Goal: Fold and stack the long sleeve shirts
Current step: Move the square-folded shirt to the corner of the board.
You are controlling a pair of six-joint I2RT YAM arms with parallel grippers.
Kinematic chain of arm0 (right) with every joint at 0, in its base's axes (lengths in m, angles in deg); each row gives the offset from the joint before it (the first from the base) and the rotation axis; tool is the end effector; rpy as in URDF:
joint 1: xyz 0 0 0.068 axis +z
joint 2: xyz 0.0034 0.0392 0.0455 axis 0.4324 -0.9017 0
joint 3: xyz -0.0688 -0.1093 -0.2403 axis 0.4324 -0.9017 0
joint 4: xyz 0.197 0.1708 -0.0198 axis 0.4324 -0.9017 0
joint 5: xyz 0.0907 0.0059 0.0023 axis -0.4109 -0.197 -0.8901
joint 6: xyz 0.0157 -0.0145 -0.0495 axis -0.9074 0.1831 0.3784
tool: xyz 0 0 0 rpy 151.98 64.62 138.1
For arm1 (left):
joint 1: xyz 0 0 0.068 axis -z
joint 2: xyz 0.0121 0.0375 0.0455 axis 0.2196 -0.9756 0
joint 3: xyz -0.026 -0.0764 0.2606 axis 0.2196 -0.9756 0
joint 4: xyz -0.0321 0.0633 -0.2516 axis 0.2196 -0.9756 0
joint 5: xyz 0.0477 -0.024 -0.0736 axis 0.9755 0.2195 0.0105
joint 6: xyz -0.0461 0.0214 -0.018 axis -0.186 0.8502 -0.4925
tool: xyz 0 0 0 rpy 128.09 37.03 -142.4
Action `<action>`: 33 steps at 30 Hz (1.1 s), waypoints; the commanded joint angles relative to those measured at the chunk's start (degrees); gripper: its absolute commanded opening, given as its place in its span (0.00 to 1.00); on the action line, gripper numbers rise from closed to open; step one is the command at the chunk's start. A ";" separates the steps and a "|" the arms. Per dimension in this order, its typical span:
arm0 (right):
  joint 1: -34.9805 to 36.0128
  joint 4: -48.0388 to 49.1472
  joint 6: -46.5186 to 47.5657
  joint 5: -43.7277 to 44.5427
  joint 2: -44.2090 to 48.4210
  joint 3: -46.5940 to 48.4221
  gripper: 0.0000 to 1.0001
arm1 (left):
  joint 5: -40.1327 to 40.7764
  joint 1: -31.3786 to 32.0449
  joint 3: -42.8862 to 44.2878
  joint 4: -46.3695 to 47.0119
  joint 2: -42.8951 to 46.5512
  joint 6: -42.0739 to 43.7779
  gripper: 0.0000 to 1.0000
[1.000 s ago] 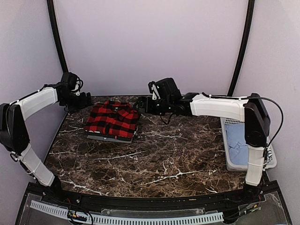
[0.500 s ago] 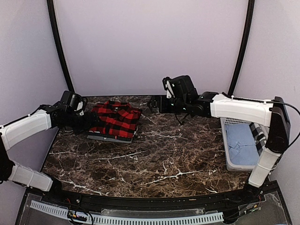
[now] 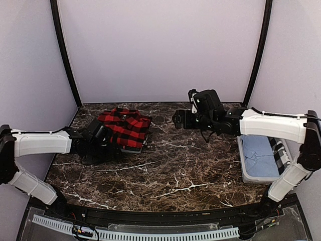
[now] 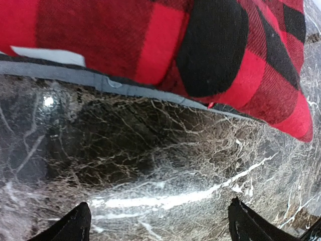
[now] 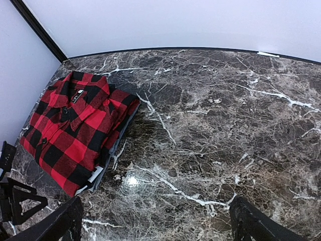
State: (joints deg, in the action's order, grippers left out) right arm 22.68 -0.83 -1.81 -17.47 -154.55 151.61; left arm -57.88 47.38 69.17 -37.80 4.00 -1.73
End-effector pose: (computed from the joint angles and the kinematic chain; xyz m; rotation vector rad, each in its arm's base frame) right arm 0.2460 0.2609 0.2893 -0.1607 2.1236 0.5257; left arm 0.2147 -0.1467 0.1923 -0.2473 2.5754 -0.4919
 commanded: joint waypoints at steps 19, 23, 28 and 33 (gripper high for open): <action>-1.79 -0.79 0.10 5.82 12.98 -8.55 0.99 | 13.90 14.60 20.67 9.75 -30.73 -18.62 0.59; -2.18 -0.82 0.24 5.71 14.59 -9.78 0.99 | 17.54 14.61 25.45 7.49 -35.03 -20.91 0.56; -2.72 -1.00 0.42 5.68 15.82 -10.34 0.99 | 20.32 13.68 28.40 6.88 -37.92 -22.56 0.53; -2.93 -1.18 0.47 5.10 16.25 -10.55 0.99 | 19.43 9.08 30.02 6.95 -39.91 -23.31 0.52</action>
State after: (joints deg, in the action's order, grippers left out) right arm 20.23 -1.98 -1.92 -12.82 -139.71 141.91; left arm -39.22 60.58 98.62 -28.22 -33.77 -23.33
